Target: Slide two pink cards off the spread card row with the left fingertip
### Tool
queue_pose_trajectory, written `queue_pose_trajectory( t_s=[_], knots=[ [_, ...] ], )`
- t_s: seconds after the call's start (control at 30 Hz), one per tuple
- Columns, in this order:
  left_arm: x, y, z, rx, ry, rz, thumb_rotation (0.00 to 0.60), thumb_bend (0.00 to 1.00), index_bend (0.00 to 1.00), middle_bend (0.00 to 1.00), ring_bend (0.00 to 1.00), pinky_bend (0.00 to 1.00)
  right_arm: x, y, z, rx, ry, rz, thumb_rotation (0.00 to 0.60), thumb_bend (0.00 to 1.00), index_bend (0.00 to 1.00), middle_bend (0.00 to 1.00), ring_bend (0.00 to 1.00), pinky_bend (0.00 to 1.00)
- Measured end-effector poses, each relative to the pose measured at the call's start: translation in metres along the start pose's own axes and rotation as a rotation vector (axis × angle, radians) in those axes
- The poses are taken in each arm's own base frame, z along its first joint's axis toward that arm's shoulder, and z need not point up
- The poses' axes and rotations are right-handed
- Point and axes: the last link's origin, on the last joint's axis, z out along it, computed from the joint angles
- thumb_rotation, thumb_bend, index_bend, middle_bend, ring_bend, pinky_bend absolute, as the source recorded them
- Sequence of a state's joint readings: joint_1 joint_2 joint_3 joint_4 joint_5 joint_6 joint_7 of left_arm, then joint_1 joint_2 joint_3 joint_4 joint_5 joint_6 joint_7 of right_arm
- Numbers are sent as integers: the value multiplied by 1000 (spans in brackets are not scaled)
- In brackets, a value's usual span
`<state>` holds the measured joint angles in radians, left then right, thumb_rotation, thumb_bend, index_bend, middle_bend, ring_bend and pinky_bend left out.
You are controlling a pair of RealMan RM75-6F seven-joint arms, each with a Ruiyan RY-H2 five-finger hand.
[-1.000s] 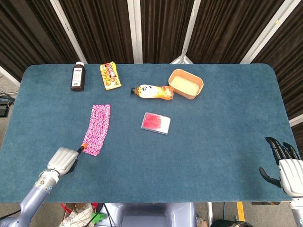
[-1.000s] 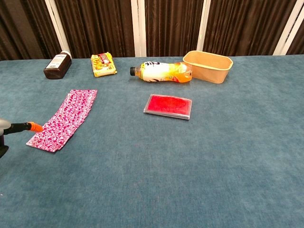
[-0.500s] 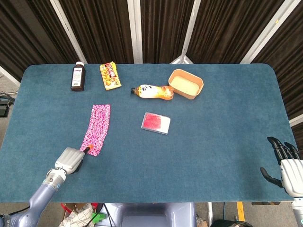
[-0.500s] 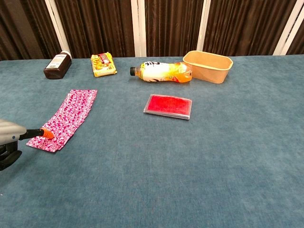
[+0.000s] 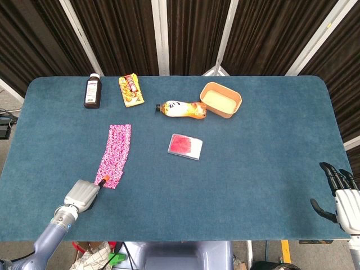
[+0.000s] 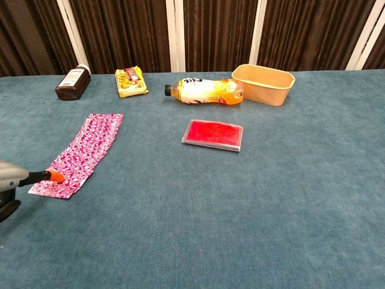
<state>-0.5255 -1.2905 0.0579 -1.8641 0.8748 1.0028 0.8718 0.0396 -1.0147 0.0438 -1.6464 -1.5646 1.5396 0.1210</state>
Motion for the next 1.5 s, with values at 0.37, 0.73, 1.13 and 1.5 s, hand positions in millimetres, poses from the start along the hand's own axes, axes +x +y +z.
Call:
queue_pose_trajectory(
  t_s=[0.37, 0.73, 1.13, 1.5],
  knots=[
    [-8, 0, -15, 38, -44, 25, 600, 929, 64, 873, 759, 701, 0, 0, 0, 2, -3, 6, 600, 313, 0, 126, 221, 137],
    [-17, 0, -26, 57, -73, 44, 600, 929, 66, 873, 759, 701, 1, 1, 0, 0, 3, 11, 600, 313, 0, 126, 220, 137],
    [-29, 4, -53, 67, -76, 67, 600, 929, 74, 873, 764, 704, 3, 2, -1, 0, 9, 19, 600, 312, 0, 126, 221, 137],
    [-36, 7, -72, 86, -87, 86, 600, 929, 75, 873, 764, 705, 3, 3, -1, -2, 8, 23, 600, 313, 0, 126, 220, 137]
  ],
)
